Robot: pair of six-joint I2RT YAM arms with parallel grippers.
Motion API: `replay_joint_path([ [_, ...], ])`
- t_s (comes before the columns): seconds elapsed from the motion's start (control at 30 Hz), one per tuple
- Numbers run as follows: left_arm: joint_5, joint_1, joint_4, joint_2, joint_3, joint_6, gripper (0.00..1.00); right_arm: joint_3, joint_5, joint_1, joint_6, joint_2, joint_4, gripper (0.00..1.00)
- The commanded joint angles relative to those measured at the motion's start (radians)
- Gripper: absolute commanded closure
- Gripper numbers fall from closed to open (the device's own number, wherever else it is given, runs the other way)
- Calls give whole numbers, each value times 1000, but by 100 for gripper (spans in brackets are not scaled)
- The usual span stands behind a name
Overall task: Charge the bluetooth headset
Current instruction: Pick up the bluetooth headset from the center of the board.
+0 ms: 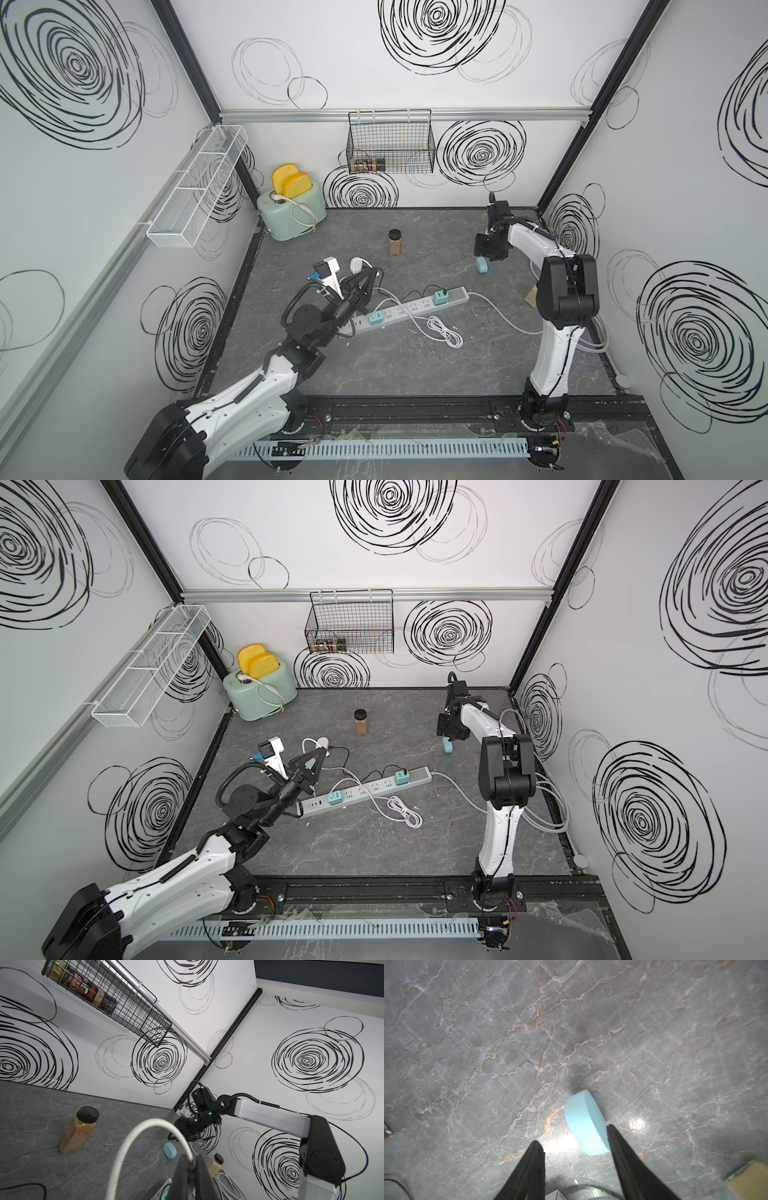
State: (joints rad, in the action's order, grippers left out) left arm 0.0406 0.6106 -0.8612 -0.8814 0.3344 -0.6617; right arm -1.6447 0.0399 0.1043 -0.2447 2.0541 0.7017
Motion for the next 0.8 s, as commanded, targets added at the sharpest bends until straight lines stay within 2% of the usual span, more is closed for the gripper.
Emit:
replay_joint_path([
  [0.0,5,-1,-32,3,5,0,100,-31,61,12,67,37,85,47],
  [0.2,4,-2,-32,-1,7,2,100,-118,52,14,76,100,146,47],
  [0.43,4,-5,-30,2,7,3,100,-188,110,21,83,149,214,49],
  [0.77,3,-3,-29,8,5,0,100,-171,109,26,93,147,240,53],
])
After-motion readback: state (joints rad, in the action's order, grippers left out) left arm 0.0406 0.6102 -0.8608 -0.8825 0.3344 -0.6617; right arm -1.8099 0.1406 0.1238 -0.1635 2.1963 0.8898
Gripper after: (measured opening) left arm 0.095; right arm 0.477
